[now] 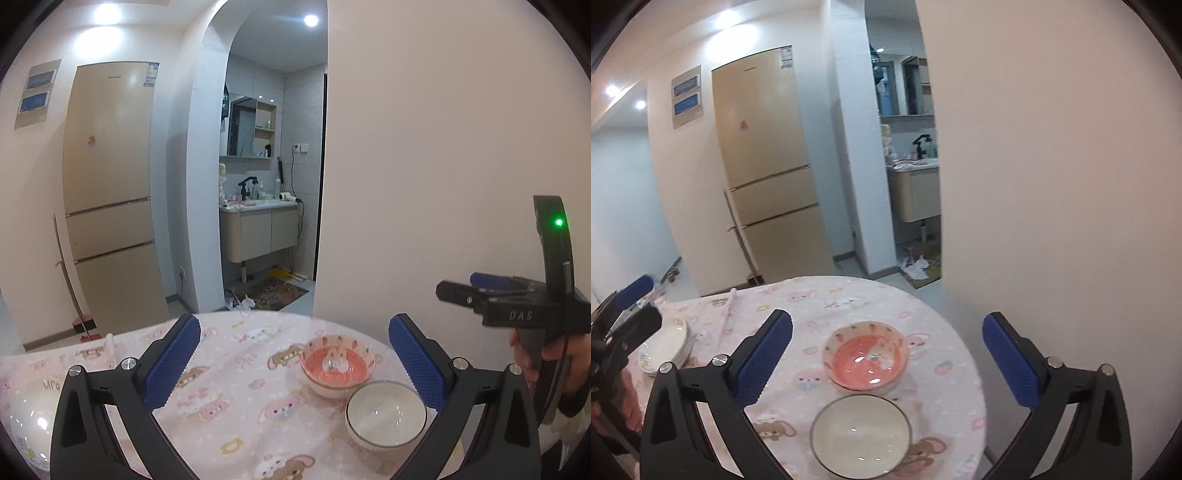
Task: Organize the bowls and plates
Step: 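Withdraw both open grippers up and away from the pink bowl stack, then move both grippers to the rim of a white dark-rimmed bowl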
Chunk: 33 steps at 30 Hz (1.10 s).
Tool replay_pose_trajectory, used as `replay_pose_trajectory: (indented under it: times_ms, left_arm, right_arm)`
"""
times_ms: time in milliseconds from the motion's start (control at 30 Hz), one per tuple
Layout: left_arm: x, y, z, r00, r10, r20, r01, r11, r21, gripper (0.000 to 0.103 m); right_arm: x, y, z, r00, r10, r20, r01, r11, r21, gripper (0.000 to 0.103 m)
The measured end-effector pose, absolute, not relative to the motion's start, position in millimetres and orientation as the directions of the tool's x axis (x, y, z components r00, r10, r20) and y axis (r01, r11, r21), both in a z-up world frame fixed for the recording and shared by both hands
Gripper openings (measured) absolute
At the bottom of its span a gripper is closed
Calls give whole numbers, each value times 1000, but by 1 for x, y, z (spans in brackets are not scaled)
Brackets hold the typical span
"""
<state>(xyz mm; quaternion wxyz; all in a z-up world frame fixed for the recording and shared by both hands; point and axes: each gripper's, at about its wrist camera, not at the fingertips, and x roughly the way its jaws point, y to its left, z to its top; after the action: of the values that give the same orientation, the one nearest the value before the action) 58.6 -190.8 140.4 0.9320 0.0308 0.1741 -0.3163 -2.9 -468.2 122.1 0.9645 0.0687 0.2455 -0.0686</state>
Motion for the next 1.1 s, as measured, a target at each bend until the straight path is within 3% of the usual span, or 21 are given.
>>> replay_pose_trajectory:
  times_ms: [500,800,933,1100]
  left_arm:
    - [64,-194,94,662,-552,-508,627,778,-29,103]
    - [84,-244,48,462,-591,-661,674,719,-172,103]
    - [94,-271,30,393,-561,-729,662,723,-199,92]
    - [102,-286,21,383,-527,-758,656,733,-178,92]
  right_arm:
    - [-20,-474,73,807,-115,-580,152,988,16,103]
    - [-7,-474,30,726,-70,-684,132,991,38,103]
    - [-1,-478,16,697,-49,-716,133,989,61,95]
    - [6,-484,-2,653,-1,-757,124,987,106,86]
